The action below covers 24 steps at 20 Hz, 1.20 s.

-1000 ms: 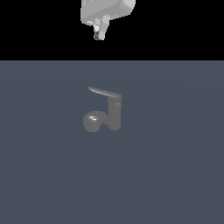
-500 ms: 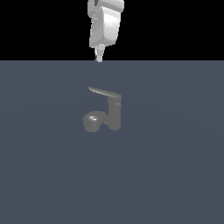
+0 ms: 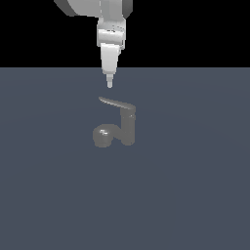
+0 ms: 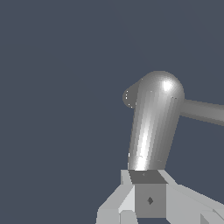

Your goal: Turn on the faucet by rotating a designated handle.

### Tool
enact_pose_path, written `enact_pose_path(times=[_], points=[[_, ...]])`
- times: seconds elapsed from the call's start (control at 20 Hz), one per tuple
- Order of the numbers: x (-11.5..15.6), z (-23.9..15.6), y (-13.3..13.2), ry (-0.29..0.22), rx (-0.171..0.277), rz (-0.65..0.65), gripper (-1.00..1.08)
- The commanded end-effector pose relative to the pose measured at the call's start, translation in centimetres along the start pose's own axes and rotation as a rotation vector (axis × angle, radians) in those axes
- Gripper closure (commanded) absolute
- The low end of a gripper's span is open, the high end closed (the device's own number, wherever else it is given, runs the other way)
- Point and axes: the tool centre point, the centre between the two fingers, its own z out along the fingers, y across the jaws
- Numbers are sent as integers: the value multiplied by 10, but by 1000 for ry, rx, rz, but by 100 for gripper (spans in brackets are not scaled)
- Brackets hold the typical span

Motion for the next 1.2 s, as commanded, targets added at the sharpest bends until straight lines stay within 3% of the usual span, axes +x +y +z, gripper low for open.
enact_pose_path(times=[0.0,0.55,1.15], points=[[0,14,-10,19,8,66,108],[0,51,-33,78,39,236,108],[-2,57,-31,86,44,258,108]])
